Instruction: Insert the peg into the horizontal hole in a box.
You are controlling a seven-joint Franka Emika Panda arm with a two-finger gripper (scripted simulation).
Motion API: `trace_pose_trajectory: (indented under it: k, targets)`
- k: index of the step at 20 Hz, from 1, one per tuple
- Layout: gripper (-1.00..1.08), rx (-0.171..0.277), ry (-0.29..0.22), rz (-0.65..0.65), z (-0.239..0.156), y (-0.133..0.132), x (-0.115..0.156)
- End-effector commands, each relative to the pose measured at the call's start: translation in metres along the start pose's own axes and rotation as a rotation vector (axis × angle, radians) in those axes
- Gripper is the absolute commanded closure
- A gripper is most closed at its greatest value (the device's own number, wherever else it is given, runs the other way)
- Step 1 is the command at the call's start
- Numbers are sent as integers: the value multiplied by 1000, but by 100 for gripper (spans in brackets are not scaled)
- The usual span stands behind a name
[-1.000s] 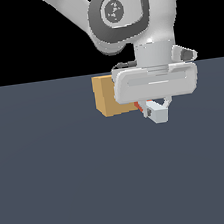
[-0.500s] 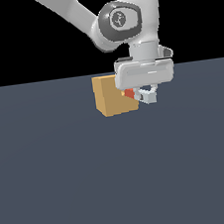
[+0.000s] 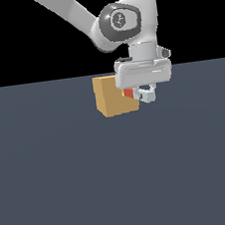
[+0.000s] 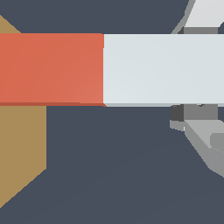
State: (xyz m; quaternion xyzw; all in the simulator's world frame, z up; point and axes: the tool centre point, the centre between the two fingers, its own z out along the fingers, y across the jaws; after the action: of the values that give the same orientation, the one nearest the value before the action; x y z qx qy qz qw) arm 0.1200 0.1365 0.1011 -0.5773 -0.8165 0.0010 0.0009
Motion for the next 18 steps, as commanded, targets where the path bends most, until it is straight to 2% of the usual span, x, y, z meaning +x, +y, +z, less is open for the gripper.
trace_pose_trajectory:
  k: [1,6,9,18]
  targets:
    - [108,-4,-1,-1,-3,1,-1]
    - [108,-2,-1,-1,-1,0,1]
    - [108,-2,-1,-1,-1,0,12]
    - [108,-3,-1,-1,-2,-1,80]
